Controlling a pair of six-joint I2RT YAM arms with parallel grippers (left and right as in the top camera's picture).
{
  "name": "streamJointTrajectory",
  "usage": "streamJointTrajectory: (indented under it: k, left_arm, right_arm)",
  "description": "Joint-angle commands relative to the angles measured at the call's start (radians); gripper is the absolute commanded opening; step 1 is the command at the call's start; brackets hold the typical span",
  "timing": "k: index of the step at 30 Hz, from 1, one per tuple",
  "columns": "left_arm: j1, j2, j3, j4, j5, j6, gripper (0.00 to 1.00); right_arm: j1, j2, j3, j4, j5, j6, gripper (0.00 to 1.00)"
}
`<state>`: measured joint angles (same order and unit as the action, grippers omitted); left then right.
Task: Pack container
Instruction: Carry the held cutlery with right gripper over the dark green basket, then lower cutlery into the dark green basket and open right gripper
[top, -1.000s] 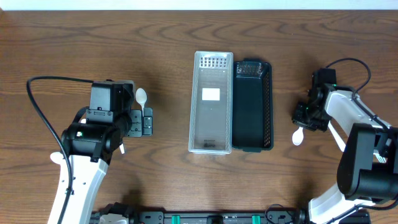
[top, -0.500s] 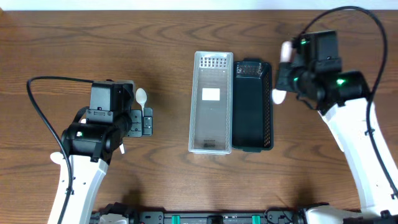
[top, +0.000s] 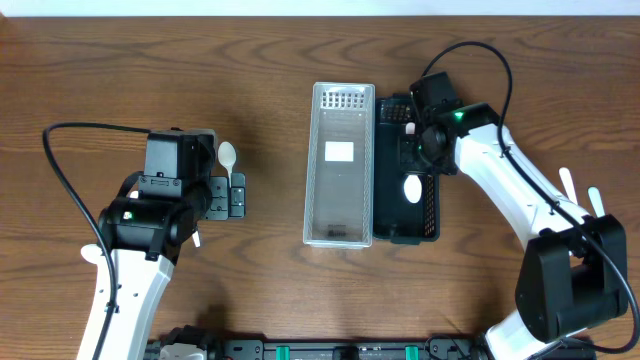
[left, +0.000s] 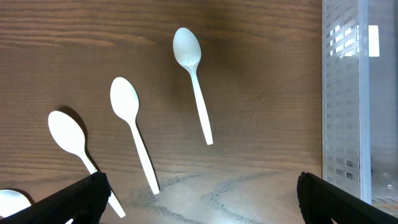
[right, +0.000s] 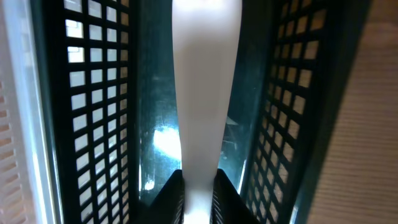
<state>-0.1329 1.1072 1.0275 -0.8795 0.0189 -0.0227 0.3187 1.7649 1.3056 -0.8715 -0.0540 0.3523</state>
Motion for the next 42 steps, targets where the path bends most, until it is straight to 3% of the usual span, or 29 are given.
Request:
streamJointTrajectory:
  k: [1,3,13,15,19,23,28,42]
  left_arm:
    - [-0.003,0.003,0.019,-0.002,-0.011,-0.001,0.98]
    - [-0.003,0.003,0.019,-0.002,-0.011,-0.001,0.98]
    - [-0.003,0.003,0.019,-0.003,-0.011,-0.001,0.98]
    - [-0.003,0.003,0.019,-0.002,-0.011,-0.001,0.98]
    - [-0.003,0.003,0.019,-0.002,-0.011,-0.001,0.98]
    - [-0.003,0.003,0.019,-0.002,-0.011,-0.002,0.98]
    - [-0.003,0.003,0.019,-0.003,-0.011,-0.002,0.98]
    - [-0.003,0.003,0.019,-0.003,-0.011,-0.002,0.98]
  right_arm:
    - [0.012,-0.023,0.006,0.015,0.0,-0.01,0.35]
    - [0.012,-0.037,0.014,0.015,0.0,-0.01,0.46]
    - [-0.089,-0.243,0.166,-0.108,0.071,-0.042,0.49]
    - [-0.158,-0.297,0.172,-0.145,0.117,-0.043,0.58]
    - [-0.332,-0.343,0.171,-0.227,0.171,-0.124,0.88]
    - [-0.492,-0.314,0.154,-0.268,0.161,-0.337,0.99]
    - [-0.6,-0.237,0.094,-0.263,0.15,-0.541,0.99]
    - [-0.618,0.089,0.048,-0.162,0.151,-0.709,0.95]
